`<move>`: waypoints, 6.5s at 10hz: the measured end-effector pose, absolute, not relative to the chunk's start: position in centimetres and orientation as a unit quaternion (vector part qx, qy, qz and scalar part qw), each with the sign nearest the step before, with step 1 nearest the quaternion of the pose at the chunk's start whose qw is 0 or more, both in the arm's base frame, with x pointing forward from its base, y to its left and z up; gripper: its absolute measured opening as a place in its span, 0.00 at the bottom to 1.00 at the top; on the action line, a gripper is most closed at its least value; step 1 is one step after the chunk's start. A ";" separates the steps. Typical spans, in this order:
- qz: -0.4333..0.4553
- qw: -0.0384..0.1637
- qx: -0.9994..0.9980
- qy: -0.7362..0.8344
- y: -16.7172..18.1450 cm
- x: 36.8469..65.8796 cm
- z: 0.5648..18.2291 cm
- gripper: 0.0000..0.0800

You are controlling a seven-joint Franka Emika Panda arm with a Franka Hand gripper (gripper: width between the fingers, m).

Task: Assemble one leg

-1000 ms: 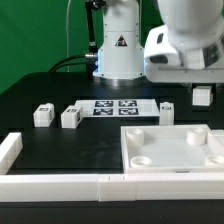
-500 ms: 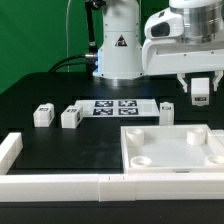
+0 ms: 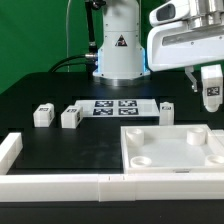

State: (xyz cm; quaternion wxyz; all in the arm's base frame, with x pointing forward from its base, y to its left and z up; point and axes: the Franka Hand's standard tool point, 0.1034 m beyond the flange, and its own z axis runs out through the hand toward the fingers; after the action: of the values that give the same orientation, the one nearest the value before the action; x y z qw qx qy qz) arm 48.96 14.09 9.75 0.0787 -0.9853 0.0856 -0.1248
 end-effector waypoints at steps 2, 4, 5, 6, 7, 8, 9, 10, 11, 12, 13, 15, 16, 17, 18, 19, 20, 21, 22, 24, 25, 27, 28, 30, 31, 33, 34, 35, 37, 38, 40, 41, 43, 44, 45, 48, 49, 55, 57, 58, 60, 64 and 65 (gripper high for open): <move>-0.123 0.076 -0.987 0.069 14.0 49.3 9.8 0.36; -0.126 0.068 -0.990 0.014 13.2 52.1 10.6 0.36; -0.132 0.063 -0.989 -0.009 12.7 53.2 10.7 0.36; -0.131 0.059 -0.989 -0.032 11.9 54.8 10.9 0.36; -0.140 0.057 -0.987 -0.049 11.4 56.5 11.0 0.36; -0.161 0.057 -0.984 -0.045 11.4 56.9 11.0 0.36; -0.163 0.056 -0.984 -0.047 11.4 56.6 10.8 0.36; -0.186 0.054 -0.980 -0.046 11.3 57.0 11.0 0.36; -0.229 0.050 -0.971 -0.044 11.0 57.2 11.1 0.36; -0.248 0.046 -0.966 -0.049 10.9 57.0 10.6 0.36; -0.239 0.044 -0.968 -0.066 11.2 57.5 10.2 0.36; -0.246 0.042 -0.965 -0.082 11.4 58.8 10.1 0.36; -0.248 0.041 -0.964 -0.086 11.5 59.4 9.9 0.36; -0.250 0.041 -0.963 -0.089 11.5 59.9 9.9 0.36; -0.250 0.041 -0.963 -0.089 11.4 60.2 9.6 0.36; -0.248 0.040 -0.964 -0.088 11.1 60.3 9.0 0.36; -0.246 0.039 -0.965 -0.086 10.9 60.3 8.4 0.36; -0.244 0.040 -0.965 -0.087 11.1 60.1 8.0 0.36; -0.243 0.041 -0.965 -0.089 11.3 60.0 7.8 0.36; -0.243 0.040 -0.965 -0.088 11.2 60.0 7.9 0.36; -0.243 0.040 -0.965 -0.088 11.1 60.0 7.7 0.36; -0.257 0.037 -0.962 -0.084 10.8 60.2 6.9 0.36; -0.261 0.037 -0.961 -0.084 10.9 60.3 6.9 0.36; -0.261 0.038 -0.961 -0.088 11.4 60.2 6.9 0.36; -0.261 0.038 -0.961 -0.089 11.4 60.2 6.9 0.36; -0.264 0.038 -0.960 -0.090 11.6 59.9 6.8 0.36; -0.267 0.037 -0.959 -0.091 11.7 59.8 6.8 0.36; -0.274 0.036 -0.957 -0.089 11.5 60.0 6.8 0.36; -0.281 0.034 -0.955 -0.093 11.5 60.1 6.7 0.36; -0.280 0.034 -0.955 -0.094 11.6 60.1 6.7 0.36; -0.279 0.034 -0.955 -0.099 11.7 60.1 6.7 0.36; -0.278 0.034 -0.955 -0.099 11.7 60.1 6.5 0.36; -0.274 0.031 -0.956 -0.103 11.5 59.9 6.1 0.36; -0.272 0.030 -0.956 -0.105 11.2 59.8 5.8 0.36; -0.270 0.028 -0.957 -0.104 10.9 59.7 5.3 0.36; -0.268 0.028 -0.958 -0.102 10.6 59.6 4.9 0.36; -0.268 0.028 -0.958 -0.102 10.6 59.6 4.9 0.36; -0.266 0.028 -0.958 -0.102 10.6 59.5 4.8 0.81; -0.265 0.028 -0.959 -0.101 10.5 59.5 4.9 0.81; -0.266 0.027 -0.958 -0.100 10.3 59.8 5.7 0.81; -0.269 0.027 -0.957 -0.101 10.3 60.4 7.4 0.81; -0.249 0.033 -0.962 -0.105 10.8 60.5 8.3 0.81; -0.220 0.038 -0.969 -0.108 11.1 60.2 7.9 0.81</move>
Offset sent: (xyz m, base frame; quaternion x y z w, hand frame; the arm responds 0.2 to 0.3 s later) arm 0.0516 -0.0255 0.0097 -0.0518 0.0091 -0.1666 0.9846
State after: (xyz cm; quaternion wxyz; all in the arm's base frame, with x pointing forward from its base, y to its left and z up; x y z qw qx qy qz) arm 60.17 11.07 7.89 0.0381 -0.9687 -0.1085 -0.2202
